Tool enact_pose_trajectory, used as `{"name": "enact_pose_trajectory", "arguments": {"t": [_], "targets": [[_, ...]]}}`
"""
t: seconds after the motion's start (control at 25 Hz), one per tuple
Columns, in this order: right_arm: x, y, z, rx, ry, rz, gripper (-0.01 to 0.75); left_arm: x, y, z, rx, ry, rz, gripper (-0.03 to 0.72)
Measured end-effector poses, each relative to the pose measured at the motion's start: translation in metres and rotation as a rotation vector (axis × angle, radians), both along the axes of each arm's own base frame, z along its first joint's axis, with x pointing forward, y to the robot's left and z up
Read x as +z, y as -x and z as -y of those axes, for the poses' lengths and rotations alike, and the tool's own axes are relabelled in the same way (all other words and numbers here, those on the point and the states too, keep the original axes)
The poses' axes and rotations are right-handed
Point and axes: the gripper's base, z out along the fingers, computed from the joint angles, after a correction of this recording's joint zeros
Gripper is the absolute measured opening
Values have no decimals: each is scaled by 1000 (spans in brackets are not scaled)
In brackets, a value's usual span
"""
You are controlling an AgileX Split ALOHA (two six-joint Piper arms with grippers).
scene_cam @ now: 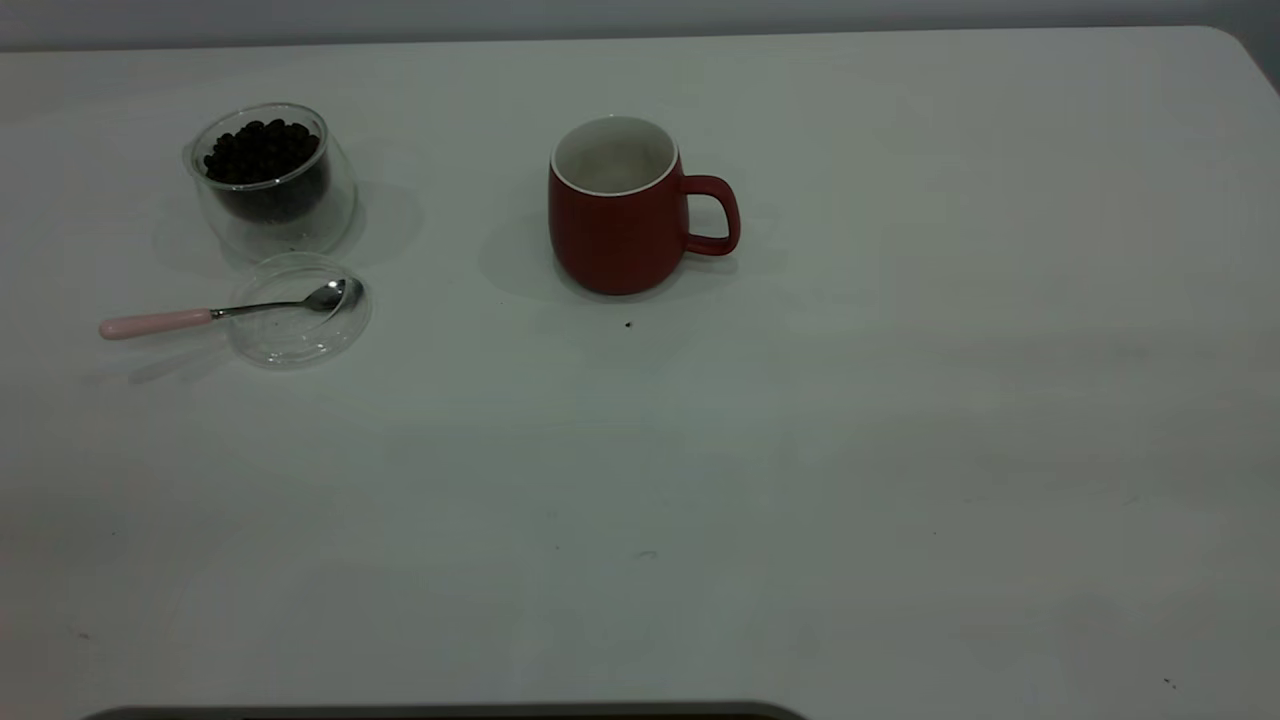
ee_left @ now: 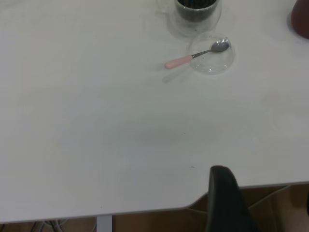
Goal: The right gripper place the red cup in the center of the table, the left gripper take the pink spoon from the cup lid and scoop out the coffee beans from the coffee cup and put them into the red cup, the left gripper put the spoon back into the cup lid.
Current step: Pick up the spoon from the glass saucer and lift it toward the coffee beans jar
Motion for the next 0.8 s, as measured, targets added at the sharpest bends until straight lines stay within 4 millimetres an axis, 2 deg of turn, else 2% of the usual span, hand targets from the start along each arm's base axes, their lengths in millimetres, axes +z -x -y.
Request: {"name": "enact_pose_trajectory", "arguments": {"t": [0.8], "targets": [[0, 0, 0, 0, 0, 0, 420, 0, 0, 0, -1, -1, 0, 453]]}}
